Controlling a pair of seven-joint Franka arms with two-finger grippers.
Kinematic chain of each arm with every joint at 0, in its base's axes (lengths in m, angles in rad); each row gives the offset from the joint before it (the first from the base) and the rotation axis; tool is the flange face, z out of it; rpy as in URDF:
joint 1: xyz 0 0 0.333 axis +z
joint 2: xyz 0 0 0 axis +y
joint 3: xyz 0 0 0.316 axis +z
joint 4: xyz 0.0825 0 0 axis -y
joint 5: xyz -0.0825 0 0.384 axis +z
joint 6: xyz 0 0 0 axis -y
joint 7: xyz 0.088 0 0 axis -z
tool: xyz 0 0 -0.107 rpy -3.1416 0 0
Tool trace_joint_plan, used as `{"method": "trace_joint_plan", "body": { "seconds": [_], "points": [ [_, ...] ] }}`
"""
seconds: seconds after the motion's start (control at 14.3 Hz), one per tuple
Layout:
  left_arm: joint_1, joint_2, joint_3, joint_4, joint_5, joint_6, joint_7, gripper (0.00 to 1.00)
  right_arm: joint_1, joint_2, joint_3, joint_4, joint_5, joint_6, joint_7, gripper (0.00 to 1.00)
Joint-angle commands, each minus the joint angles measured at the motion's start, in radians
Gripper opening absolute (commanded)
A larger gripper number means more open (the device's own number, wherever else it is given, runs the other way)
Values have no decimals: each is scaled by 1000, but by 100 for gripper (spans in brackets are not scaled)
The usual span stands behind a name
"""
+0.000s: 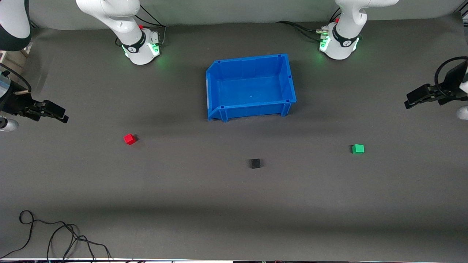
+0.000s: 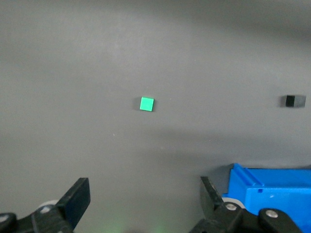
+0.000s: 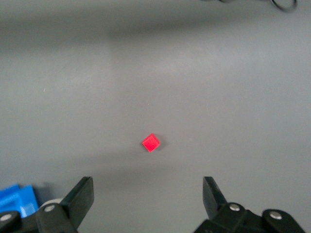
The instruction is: Attach green and red cubes to black cube
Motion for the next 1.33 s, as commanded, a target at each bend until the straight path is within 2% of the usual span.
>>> {"method": "trace_joint_plan", "body": {
  "seconds": [0.0, 0.28, 0.63, 0.84, 0.98, 1.12, 1.26],
  "points": [
    [1, -4, 0, -3, -19, -26, -191, 100, 13, -1, -4, -32, -10, 1, 180, 99],
    [31, 16, -1, -5, -85, -35, -612, 100, 13, 20, -4, -63, -4, 3, 275, 98],
    [99, 56, 0, -18, -209, -26, -1003, 100, 40, 25, -2, -94, -2, 6, 626, 100],
    [155, 64, 0, -98, -275, 24, -1024, 100, 45, 31, -4, -135, 45, 18, 920, 100],
    [204, 53, 0, -200, -344, 104, -1024, 100, 40, 46, -5, -147, 48, 35, 944, 100],
    [211, 53, -1, -282, -358, 188, -1024, 100, 33, 51, -7, -189, 47, 107, 1066, 99],
    [211, 55, -1, -377, -410, 295, -1021, 100, 33, 106, -7, -198, 47, 142, 1163, 99]
  ]
}}
